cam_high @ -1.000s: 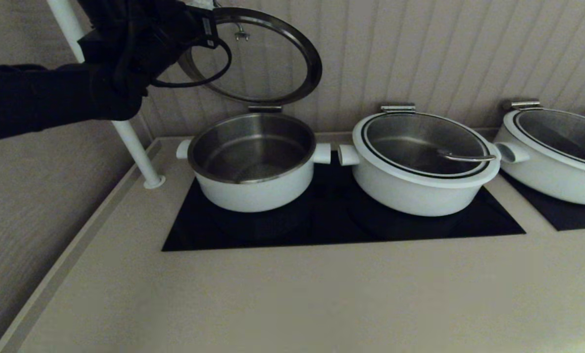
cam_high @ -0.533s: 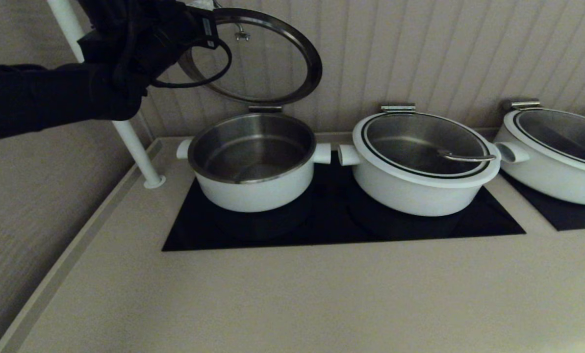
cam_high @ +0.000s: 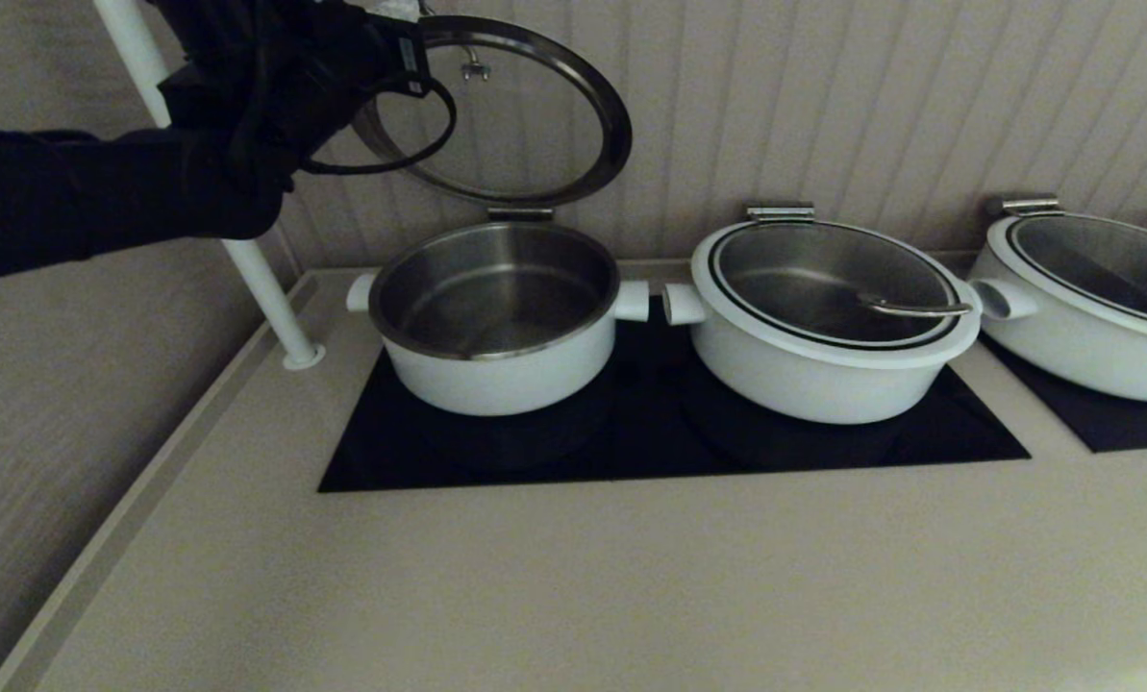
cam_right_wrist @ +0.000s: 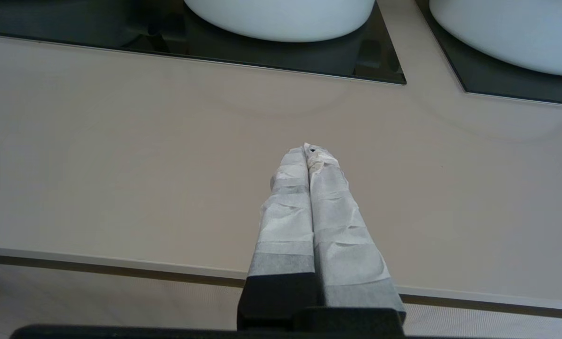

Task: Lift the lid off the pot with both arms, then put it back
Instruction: Close the pot lid

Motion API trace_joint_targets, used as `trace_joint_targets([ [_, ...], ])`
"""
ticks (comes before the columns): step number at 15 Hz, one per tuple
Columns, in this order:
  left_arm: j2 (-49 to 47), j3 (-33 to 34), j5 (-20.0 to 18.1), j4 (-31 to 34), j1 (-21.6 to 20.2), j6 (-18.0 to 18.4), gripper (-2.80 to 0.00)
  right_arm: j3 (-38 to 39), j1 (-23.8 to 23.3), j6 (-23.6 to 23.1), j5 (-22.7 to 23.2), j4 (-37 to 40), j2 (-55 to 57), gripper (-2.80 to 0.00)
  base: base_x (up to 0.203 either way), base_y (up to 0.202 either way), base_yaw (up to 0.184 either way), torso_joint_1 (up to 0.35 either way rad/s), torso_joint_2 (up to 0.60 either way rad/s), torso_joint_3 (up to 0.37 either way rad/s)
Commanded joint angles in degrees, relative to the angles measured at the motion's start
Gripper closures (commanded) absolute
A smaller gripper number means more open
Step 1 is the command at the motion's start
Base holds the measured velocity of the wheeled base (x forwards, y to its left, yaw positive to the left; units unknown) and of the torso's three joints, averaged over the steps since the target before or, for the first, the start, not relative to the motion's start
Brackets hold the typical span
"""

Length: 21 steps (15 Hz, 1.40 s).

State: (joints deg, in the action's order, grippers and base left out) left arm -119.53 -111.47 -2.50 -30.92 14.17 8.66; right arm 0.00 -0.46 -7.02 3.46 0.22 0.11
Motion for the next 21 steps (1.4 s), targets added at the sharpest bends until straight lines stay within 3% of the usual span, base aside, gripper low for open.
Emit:
trace_joint_targets([
  [1, -0.97, 0.11, -0.05, 0.33, -0.02, 0.05, 0.00, 0.00, 0.02, -0.09, 0.06, -0.04, -0.02, 0.00, 0.000, 0.000, 0.000, 0.000, 0.00, 0.000],
  [10, -0.71, 0.29, 0.13, 1.14, 0.04, 0.22, 0.00, 0.00, 0.02, -0.02, 0.05, -0.04, -0.02, 0.00, 0.000, 0.000, 0.000, 0.000, 0.00, 0.000],
  [18, 1.16, 0.39, 0.21, 5.62, 0.07, 1.10, 0.00, 0.00, -0.06, -0.08, 0.05, 0.03, -0.02, 0.00, 0.000, 0.000, 0.000, 0.000, 0.00, 0.000],
  [21, 2.74, 3.03, 0.21, 6.64, 0.07, 1.72, 0.00, 0.00, 0.02, -0.08, 0.05, -0.04, -0.02, 0.00, 0.000, 0.000, 0.000, 0.000, 0.00, 0.000],
])
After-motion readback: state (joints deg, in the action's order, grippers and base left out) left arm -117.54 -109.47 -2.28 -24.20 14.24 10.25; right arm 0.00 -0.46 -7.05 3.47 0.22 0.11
